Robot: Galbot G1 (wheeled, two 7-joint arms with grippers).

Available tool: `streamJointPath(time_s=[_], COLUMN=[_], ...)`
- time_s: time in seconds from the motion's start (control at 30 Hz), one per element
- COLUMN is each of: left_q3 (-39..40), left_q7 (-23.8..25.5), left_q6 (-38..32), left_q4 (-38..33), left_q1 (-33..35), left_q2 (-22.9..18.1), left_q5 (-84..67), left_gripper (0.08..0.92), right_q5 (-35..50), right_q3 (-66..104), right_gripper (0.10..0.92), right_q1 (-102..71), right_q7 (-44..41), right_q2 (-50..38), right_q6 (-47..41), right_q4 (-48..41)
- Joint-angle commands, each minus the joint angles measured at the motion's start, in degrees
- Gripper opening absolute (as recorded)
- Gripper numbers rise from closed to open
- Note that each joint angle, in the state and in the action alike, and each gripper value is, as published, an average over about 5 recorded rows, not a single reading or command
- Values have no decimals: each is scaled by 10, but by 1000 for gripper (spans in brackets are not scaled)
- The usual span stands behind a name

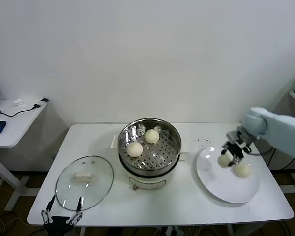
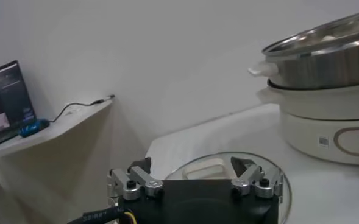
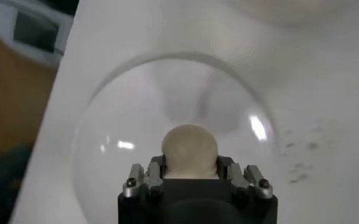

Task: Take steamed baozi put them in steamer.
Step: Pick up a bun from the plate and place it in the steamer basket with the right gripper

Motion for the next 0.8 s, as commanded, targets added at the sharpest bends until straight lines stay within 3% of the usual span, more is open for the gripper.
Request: streamJointPath(time_s=[0.03, 0.3, 0.8], left_q3=[0, 3, 3], left_q7=[1, 2, 3], left_q6=[-2, 2, 5], left_q4=[0, -10, -2], left_q1=[2, 3, 1], left_q2=[0, 2, 2], left_q5=[1, 5, 3], left_gripper=[823, 823, 823], right_q5=[-83, -157, -129], right_q3=[-46, 15, -8], right_gripper=[560, 560, 560], right_q1=[207, 139, 48], right_q7=[-13, 17, 18], right_q2=[168, 278, 340], right_q6=[273, 314, 299], right_q4=[0, 17, 65])
